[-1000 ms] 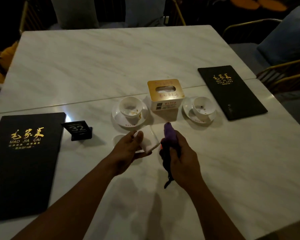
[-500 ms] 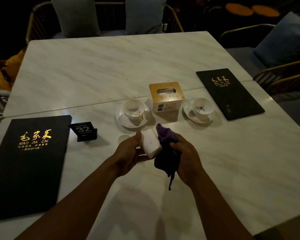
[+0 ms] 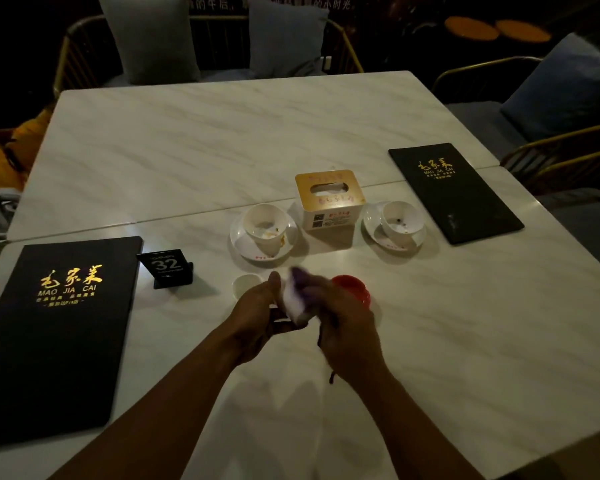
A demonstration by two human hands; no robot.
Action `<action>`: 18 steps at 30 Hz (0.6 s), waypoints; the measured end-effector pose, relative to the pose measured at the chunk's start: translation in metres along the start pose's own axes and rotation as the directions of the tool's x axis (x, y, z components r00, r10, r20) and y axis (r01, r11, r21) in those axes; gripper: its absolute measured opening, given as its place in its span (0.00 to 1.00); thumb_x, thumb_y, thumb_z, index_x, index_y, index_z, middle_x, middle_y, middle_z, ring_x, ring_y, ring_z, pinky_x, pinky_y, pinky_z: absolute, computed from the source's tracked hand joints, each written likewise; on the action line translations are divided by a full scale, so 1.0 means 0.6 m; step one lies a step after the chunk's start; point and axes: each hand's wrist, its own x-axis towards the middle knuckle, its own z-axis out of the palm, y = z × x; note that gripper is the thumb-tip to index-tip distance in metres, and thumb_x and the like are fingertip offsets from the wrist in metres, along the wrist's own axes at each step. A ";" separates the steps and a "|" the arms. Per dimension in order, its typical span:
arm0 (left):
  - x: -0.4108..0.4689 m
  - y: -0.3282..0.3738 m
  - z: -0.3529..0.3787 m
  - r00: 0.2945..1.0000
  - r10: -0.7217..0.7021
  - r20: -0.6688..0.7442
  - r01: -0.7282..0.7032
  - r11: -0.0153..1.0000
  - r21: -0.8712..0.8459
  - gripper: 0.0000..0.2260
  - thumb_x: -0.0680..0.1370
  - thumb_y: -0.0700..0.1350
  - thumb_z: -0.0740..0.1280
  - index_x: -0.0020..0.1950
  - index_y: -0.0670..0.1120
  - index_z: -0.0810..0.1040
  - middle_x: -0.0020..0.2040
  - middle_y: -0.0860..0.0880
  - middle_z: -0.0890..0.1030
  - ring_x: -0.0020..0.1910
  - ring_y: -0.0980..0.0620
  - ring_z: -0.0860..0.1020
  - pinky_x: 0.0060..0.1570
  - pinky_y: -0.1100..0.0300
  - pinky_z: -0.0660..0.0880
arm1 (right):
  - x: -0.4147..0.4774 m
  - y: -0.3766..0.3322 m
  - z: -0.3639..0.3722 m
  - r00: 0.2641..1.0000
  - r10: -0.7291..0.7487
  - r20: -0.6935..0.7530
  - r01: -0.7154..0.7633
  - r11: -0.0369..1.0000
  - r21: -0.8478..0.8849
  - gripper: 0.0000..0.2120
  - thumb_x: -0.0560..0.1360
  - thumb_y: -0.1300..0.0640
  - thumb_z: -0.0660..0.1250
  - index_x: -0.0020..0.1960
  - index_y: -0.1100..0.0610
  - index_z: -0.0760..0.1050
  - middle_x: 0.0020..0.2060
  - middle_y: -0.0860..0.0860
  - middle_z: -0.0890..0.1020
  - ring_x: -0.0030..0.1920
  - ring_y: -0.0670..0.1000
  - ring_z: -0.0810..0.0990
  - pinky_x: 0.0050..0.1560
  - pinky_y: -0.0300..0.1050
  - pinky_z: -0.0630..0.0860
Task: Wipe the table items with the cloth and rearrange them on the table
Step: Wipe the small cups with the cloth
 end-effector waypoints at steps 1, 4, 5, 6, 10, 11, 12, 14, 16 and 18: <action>0.001 0.001 0.004 1.000 0.016 -0.015 -0.016 1.000 -0.024 0.15 0.85 0.53 0.54 0.65 0.46 0.71 0.59 0.40 0.79 0.56 0.40 0.81 0.47 0.49 0.82 | 0.006 0.000 -0.006 0.982 0.176 -0.072 -0.169 0.981 0.097 0.18 0.78 0.66 0.66 0.55 0.43 0.78 0.55 0.41 0.81 0.58 0.36 0.77 0.61 0.44 0.78; 0.007 0.012 0.015 0.998 0.066 -0.016 -0.066 0.998 -0.006 0.12 0.85 0.51 0.55 0.66 0.50 0.68 0.61 0.45 0.77 0.59 0.42 0.80 0.45 0.52 0.83 | 0.015 -0.001 0.000 0.823 0.568 -0.011 -0.513 0.751 0.416 0.15 0.81 0.59 0.63 0.52 0.38 0.78 0.46 0.42 0.83 0.51 0.42 0.81 0.57 0.46 0.80; 0.010 0.014 0.017 0.997 0.079 -0.013 -0.079 0.997 0.008 0.12 0.85 0.51 0.55 0.67 0.51 0.67 0.62 0.45 0.77 0.59 0.42 0.79 0.46 0.51 0.82 | 0.017 -0.001 0.002 0.794 0.607 0.014 -0.540 0.695 0.475 0.14 0.82 0.59 0.62 0.53 0.40 0.79 0.45 0.44 0.84 0.50 0.48 0.83 0.55 0.50 0.81; 0.013 0.016 0.019 0.997 0.082 -0.013 -0.082 0.996 0.025 0.12 0.85 0.50 0.55 0.67 0.51 0.67 0.62 0.44 0.76 0.60 0.42 0.79 0.48 0.50 0.82 | 0.018 -0.003 0.001 0.809 0.588 0.015 -0.518 0.701 0.491 0.14 0.82 0.59 0.62 0.54 0.40 0.79 0.44 0.45 0.84 0.49 0.51 0.84 0.53 0.54 0.82; 0.011 0.015 0.016 0.998 0.065 0.013 -0.066 0.994 0.086 0.15 0.85 0.52 0.55 0.65 0.48 0.75 0.60 0.43 0.81 0.58 0.42 0.81 0.53 0.47 0.81 | 0.009 -0.018 -0.002 1.000 -0.010 -0.023 0.011 0.998 0.067 0.18 0.76 0.70 0.67 0.58 0.50 0.80 0.64 0.45 0.79 0.68 0.45 0.74 0.67 0.43 0.73; 0.009 0.011 0.013 0.997 0.065 0.030 -0.068 0.994 0.086 0.16 0.84 0.53 0.55 0.64 0.48 0.77 0.59 0.44 0.83 0.57 0.44 0.82 0.53 0.48 0.81 | 0.006 -0.019 0.003 0.994 -0.104 0.038 0.106 0.993 -0.060 0.19 0.74 0.71 0.69 0.60 0.53 0.80 0.67 0.49 0.78 0.71 0.47 0.70 0.70 0.44 0.69; 0.005 0.009 0.012 0.997 0.070 0.044 -0.073 0.994 0.075 0.16 0.84 0.53 0.56 0.63 0.48 0.78 0.58 0.44 0.83 0.57 0.45 0.83 0.53 0.49 0.81 | 0.004 -0.019 0.008 0.989 -0.130 0.075 0.138 0.984 -0.114 0.20 0.73 0.70 0.70 0.61 0.54 0.79 0.68 0.50 0.77 0.73 0.49 0.68 0.72 0.46 0.67; -0.001 0.001 0.010 0.993 0.097 0.061 -0.100 0.994 0.052 0.16 0.84 0.52 0.55 0.63 0.47 0.77 0.57 0.43 0.84 0.56 0.45 0.83 0.50 0.52 0.81 | 0.003 -0.014 0.012 0.996 -0.090 0.027 0.091 0.995 -0.030 0.18 0.77 0.67 0.67 0.63 0.53 0.78 0.67 0.49 0.77 0.71 0.48 0.71 0.70 0.45 0.70; -0.004 -0.006 0.011 0.990 0.120 0.074 -0.121 0.993 0.012 0.16 0.84 0.50 0.54 0.66 0.47 0.73 0.59 0.43 0.82 0.57 0.43 0.82 0.49 0.52 0.82 | 0.013 -0.024 0.004 0.982 0.178 -0.063 -0.161 0.962 0.221 0.14 0.81 0.61 0.62 0.64 0.50 0.76 0.60 0.46 0.81 0.61 0.40 0.77 0.59 0.38 0.77; -0.005 -0.011 0.013 0.986 0.148 0.080 -0.147 0.989 -0.017 0.14 0.84 0.49 0.54 0.68 0.50 0.70 0.61 0.46 0.81 0.59 0.44 0.81 0.51 0.53 0.82 | 0.023 -0.031 -0.005 0.893 0.449 -0.023 -0.407 0.829 0.384 0.12 0.83 0.56 0.59 0.64 0.48 0.75 0.51 0.42 0.81 0.51 0.35 0.80 0.48 0.32 0.78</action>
